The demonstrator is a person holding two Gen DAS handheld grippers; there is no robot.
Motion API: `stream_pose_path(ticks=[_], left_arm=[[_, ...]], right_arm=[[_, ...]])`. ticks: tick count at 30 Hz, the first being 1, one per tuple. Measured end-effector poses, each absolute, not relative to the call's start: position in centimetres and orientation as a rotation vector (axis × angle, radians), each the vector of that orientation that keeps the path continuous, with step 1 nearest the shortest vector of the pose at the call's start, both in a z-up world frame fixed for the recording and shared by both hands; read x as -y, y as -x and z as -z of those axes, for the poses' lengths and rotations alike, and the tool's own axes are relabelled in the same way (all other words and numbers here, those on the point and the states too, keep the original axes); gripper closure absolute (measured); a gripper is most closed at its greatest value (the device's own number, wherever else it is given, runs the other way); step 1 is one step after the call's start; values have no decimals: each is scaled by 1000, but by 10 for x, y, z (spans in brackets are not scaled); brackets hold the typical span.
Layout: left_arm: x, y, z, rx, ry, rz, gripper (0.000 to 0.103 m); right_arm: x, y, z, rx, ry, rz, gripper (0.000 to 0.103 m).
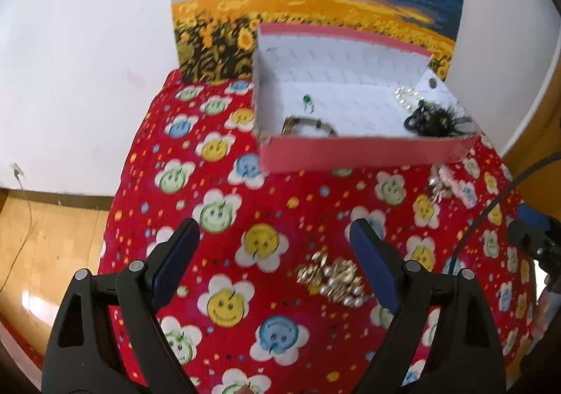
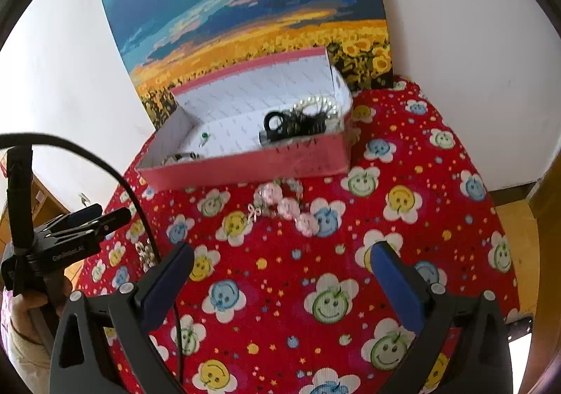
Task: Organize jewelry
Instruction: 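Lower the left tool onto the gold charm cluster and close on it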
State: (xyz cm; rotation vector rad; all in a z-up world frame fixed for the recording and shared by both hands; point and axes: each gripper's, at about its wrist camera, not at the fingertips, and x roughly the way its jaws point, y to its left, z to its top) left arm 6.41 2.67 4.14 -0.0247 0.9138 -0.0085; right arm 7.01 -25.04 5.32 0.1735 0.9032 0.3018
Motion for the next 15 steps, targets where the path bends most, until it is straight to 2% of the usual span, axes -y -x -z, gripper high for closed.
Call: stream_pose_path(ticks=[7, 11, 13, 14, 15], left_arm=[[-29, -54, -23, -928, 41, 13, 20], [-21, -49, -19, -931, 18, 38, 41], [-16, -47, -16, -939, 8, 54, 57], [-14, -47, -15, -946, 10, 65, 69], [-13, -47, -14, -950, 19, 79, 75]], right_arm=[[248, -66, -41, -908, -154, -298, 1], [246, -66, -38, -910, -150, -300, 1], [245, -66, -36, -913, -152, -299, 1], [245, -66, -36, -914, -152, -299, 1], [245, -66, -35, -914, -149, -298, 1]])
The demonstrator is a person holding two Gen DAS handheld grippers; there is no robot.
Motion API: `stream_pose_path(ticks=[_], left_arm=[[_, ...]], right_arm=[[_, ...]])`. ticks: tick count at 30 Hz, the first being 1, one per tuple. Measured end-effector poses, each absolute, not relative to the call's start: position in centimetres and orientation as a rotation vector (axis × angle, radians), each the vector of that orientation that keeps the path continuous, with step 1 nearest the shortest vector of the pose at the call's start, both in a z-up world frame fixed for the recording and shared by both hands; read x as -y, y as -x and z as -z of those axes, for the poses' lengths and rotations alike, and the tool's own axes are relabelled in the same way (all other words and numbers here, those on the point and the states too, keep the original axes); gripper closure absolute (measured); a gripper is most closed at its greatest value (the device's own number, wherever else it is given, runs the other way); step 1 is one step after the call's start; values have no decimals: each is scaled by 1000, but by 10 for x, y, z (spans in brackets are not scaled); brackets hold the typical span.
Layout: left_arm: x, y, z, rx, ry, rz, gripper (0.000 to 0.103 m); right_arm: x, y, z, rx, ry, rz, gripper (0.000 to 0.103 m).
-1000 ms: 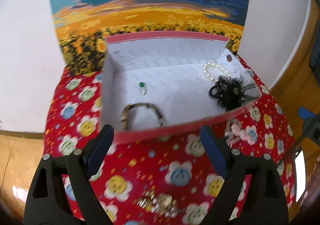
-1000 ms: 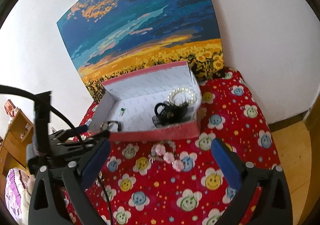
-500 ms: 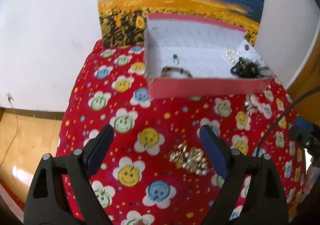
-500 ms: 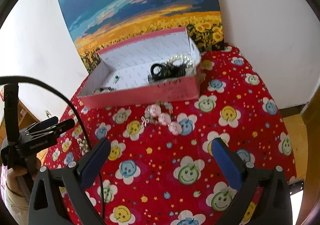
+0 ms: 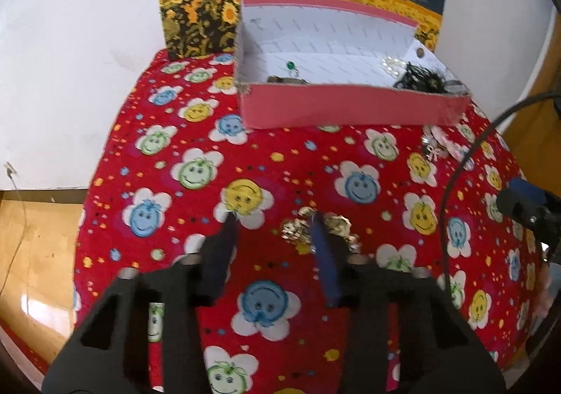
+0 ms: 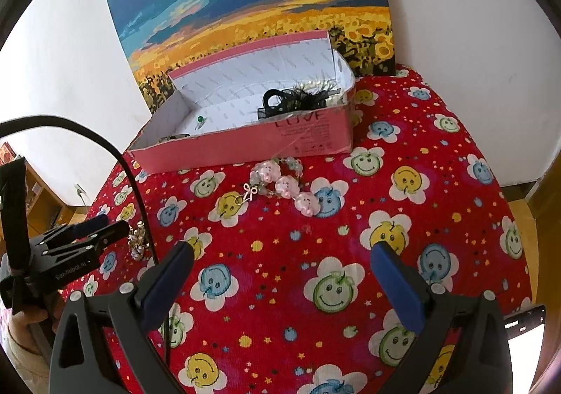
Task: Organize jewelry
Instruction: 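Lower the left tool onto the gold charm cluster and close on it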
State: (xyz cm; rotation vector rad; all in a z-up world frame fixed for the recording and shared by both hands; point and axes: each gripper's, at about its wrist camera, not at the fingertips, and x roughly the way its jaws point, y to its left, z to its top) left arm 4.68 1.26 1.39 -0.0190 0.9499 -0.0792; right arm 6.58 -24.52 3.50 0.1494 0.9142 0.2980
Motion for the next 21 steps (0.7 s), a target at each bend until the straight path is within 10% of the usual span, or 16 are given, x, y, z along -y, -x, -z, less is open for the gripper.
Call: stream_pose_path(ticks=[21], left_arm=[[-8, -39, -12, -916, 44, 128, 87]], right_arm=[[244, -68, -36, -913, -139, -309, 1]])
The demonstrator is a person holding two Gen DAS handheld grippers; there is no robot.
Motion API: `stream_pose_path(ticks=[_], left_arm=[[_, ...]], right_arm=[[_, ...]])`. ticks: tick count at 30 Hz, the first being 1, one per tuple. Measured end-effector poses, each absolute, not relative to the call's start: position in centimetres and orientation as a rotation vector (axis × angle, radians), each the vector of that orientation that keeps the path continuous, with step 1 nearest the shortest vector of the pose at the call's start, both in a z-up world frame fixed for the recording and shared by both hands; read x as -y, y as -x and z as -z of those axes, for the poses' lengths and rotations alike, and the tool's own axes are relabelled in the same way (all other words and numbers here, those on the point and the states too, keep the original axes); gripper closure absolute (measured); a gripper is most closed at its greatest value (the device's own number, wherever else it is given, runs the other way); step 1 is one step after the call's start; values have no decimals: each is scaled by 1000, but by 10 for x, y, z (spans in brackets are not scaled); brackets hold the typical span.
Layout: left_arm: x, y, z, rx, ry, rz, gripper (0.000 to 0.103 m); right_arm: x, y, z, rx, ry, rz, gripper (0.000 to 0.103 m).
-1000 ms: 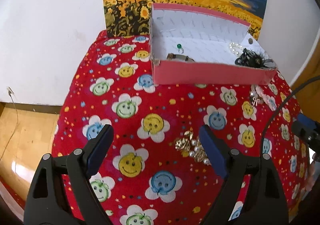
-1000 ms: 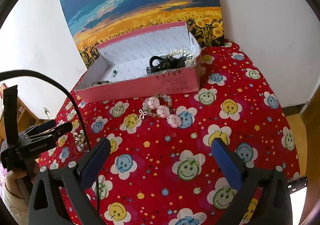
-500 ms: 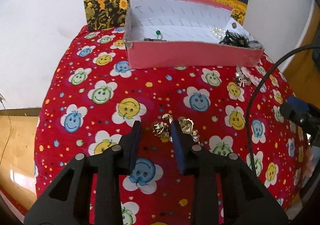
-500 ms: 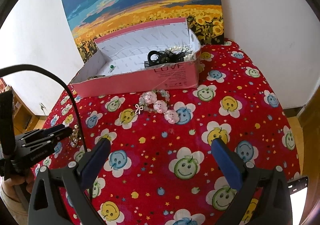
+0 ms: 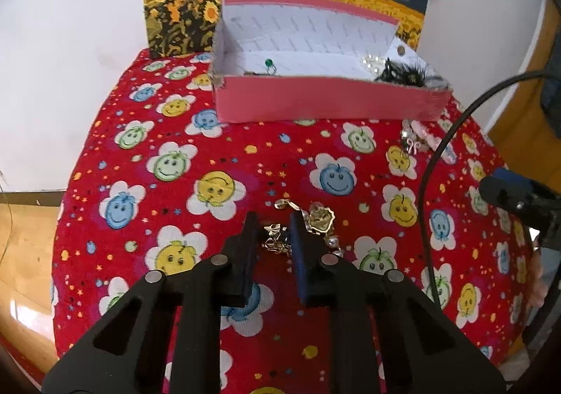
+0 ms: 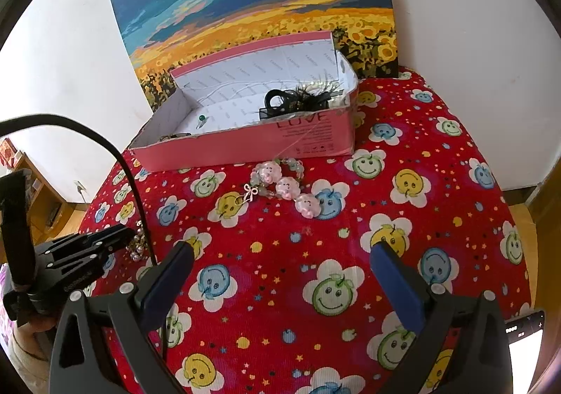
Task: Organize jewelry
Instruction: 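Lower the left tool onto the gold charm cluster and close on it, then lift the gold charms with the left tool while the right tool grasps the pink-bead bracelet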
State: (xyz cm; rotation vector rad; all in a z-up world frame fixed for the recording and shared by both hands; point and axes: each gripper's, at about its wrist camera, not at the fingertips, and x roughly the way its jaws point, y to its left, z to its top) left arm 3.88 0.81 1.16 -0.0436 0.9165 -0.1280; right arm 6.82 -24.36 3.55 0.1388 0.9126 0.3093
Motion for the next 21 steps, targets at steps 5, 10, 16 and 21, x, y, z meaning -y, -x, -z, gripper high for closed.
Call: stream_pose_path(ticks=[5, 10, 16, 21], left_arm=[[-23, -35, -25, -880, 79, 97, 87], [-37, -33, -29, -869, 114, 74, 87], [-46, -32, -28, -863, 146, 69, 87], [-48, -31, -27, -863, 156, 72, 87]], right_arm=[[243, -72, -36, -910, -134, -306, 4], [245, -86, -33, -917, -150, -296, 20], [244, -104, -25, -959, -166, -302, 36], [235, -115, -14, -984, -120, -303, 43]])
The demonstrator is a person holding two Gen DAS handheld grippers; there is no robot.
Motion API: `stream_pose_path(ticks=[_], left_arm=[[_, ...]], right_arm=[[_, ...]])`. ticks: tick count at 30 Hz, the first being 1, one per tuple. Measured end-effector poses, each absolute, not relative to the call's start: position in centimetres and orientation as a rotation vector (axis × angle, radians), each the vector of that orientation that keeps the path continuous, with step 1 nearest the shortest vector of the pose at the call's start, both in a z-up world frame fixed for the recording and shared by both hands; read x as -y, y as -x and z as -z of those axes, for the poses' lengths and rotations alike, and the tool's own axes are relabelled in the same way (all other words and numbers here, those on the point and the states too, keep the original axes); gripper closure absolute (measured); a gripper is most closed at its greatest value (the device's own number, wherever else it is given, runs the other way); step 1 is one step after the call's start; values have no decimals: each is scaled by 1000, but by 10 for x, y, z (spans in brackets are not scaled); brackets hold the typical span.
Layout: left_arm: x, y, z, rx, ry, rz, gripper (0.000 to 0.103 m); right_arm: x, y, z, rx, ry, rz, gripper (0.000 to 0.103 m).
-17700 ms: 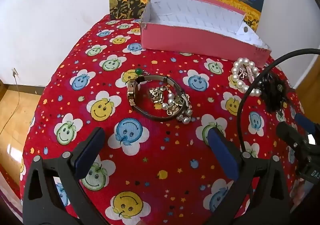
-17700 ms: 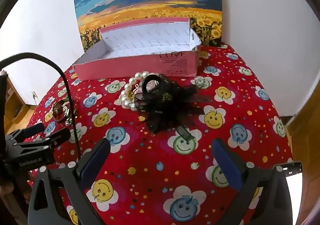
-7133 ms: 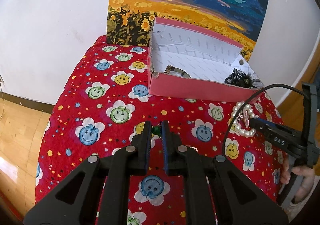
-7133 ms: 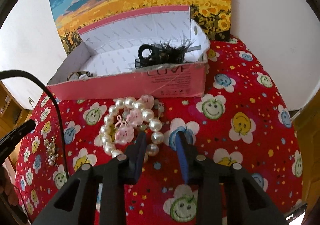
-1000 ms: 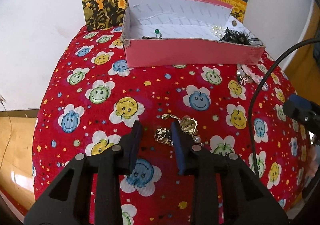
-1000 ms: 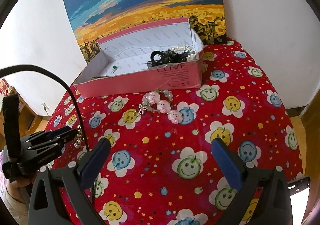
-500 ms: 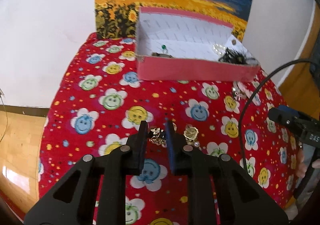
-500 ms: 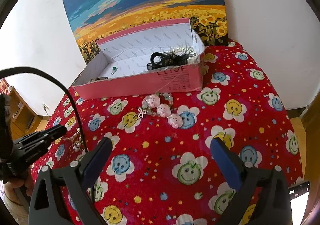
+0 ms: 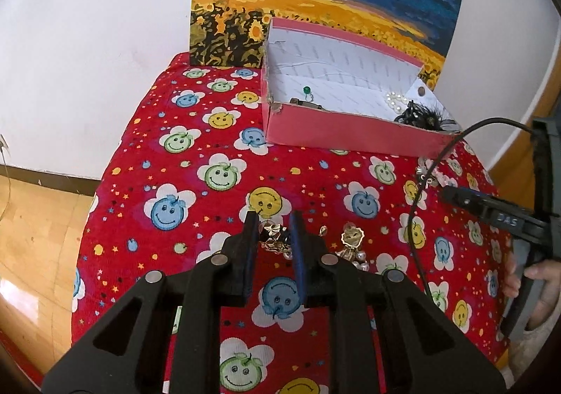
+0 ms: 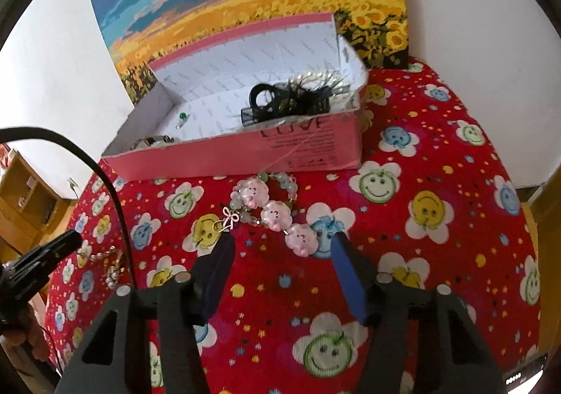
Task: Organize jewelry
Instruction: 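Lift the gold charms with the left tool while the right tool grasps the pink-bead bracelet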
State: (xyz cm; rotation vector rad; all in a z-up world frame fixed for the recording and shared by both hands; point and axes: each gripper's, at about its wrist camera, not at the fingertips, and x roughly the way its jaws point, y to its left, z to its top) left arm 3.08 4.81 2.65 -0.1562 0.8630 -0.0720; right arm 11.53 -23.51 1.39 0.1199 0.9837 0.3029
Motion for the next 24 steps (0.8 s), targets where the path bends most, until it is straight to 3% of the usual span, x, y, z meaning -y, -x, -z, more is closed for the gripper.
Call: stream_pose_path(ticks=[3, 10, 13, 18, 20, 21, 22, 24], left_arm=[[-50, -30, -27, -862, 172, 71, 87], [-51, -27, -29, -855, 182, 73, 87], [-51, -25, -32, -847, 183, 73, 87], [-51, -21, -37, -833, 178, 70, 87], [-51, -20, -40, -827, 177, 65, 87], [-51, -20, -42, -825, 178, 64, 87], [-51, -19, -44, -821, 178, 66, 87], [-51, -17, -50, -808, 174, 67, 87]], right_arm=[[233, -120, -13, -983, -116, -300, 43], [230, -126, -10, -997, -125, -377, 19], [228, -125, -10, -991, -127, -381, 19], [216, -118, -9, -961, 51, -332, 38], [212, -116, -9, -958, 90, -320, 52], [212, -116, -9, -958, 85, -327, 70], [213, -116, -10, -965, 66, -341, 82], [214, -116, -10, -973, 48, -356, 82]])
